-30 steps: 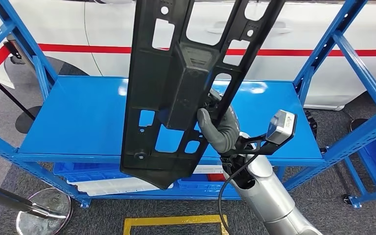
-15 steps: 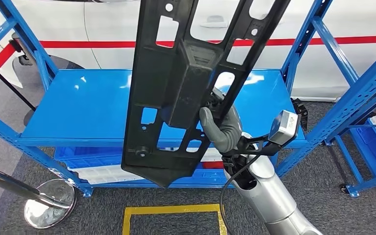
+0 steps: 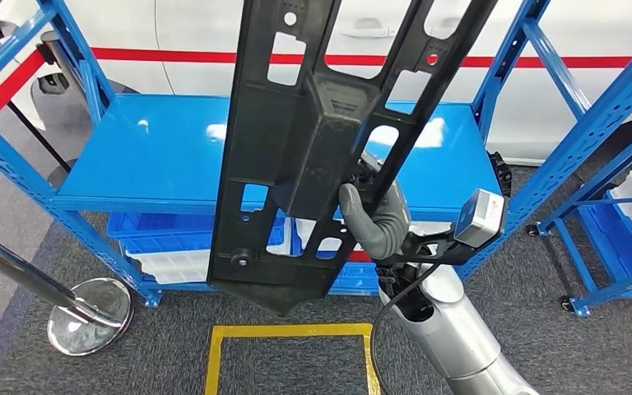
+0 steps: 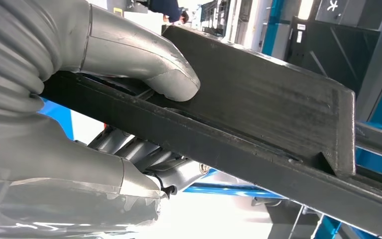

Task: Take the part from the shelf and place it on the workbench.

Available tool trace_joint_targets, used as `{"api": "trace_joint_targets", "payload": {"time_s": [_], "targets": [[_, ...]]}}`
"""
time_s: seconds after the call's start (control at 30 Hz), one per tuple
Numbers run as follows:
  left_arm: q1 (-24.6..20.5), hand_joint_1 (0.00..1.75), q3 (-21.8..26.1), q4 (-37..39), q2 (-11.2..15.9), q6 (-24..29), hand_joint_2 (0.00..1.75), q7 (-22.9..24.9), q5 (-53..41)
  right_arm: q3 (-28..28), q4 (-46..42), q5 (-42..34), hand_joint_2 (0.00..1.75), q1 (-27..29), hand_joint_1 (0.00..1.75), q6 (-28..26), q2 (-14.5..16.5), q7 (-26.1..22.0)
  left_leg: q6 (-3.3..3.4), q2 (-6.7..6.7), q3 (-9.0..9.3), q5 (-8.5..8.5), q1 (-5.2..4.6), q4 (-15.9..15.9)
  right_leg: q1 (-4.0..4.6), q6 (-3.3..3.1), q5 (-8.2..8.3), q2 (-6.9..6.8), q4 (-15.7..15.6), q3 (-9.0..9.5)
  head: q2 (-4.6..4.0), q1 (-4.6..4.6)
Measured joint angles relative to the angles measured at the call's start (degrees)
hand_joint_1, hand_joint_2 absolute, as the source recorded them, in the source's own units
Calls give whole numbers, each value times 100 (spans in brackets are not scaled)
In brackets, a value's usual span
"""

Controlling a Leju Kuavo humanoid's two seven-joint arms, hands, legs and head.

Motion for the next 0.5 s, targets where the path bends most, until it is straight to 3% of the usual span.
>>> {"api": "trace_joint_targets", "payload": {"time_s": [0.03,0.07,0.13,0.17,0.23,0.27,0.33,0.37,0.4,0.47,0.5], "targets": [[2,0,1,0,-1,-3,175,5,3,-4,-1,0,175,18,175,0,-1,0,-12,1,-95,68,5,7,-27,25,-25,-1,240,-7,0,0],[3,0,1,0,-3,-4,175,9,7,-9,-1,0,175,30,175,0,-1,1,-30,3,-191,132,13,18,-52,47,81,-1,292,73,0,0],[-4,0,2,0,-5,-5,175,13,10,-19,-5,0,175,37,175,1,-1,4,-79,2,-370,248,34,56,-100,86,401,-3,-173,517,0,0],[-11,0,2,-1,-5,-5,175,13,8,-22,-11,-1,175,32,175,5,1,11,-114,-4,-447,297,38,85,-106,96,414,3,-611,836,0,0],[-21,0,1,-2,-4,-4,175,18,0,-32,-28,-14,175,21,175,19,2,25,-191,-13,-516,384,37,114,-84,45,294,30,-1236,1246,0,-3],[-23,0,0,-2,-4,-4,175,22,-5,-40,-34,-21,175,14,175,26,3,33,-232,-17,-529,431,34,112,-61,0,228,44,-1375,1317,0,-4],[-20,0,0,-1,-4,-6,175,33,-10,-58,-42,-30,175,6,175,31,2,43,-306,-21,-550,480,46,109,-46,-111,307,36,-1386,1251,0,-4],[-23,0,1,-1,-5,-8,175,36,-10,-64,-45,-33,175,5,175,35,4,49,-330,-22,-599,380,56,180,-44,-171,369,22,-1384,1199,0,-4],[-28,0,1,-1,-5,-9,175,39,-10,-67,-49,-38,175,7,175,44,5,52,-348,-23,-670,173,66,349,-44,-229,440,5,-1394,1135,0,-4],[-48,0,2,0,-6,-12,175,41,-3,-68,-55,-51,175,12,175,78,8,57,-359,-19,-859,-433,70,1026,-19,-303,587,-13,-1395,966,0,-4],[-57,0,1,0,-6,-12,175,42,3,-68,-56,-58,175,17,175,98,8,58,-362,-19,-925,-648,68,1411,4,-318,657,-17,-1391,876,0,-4]]}}
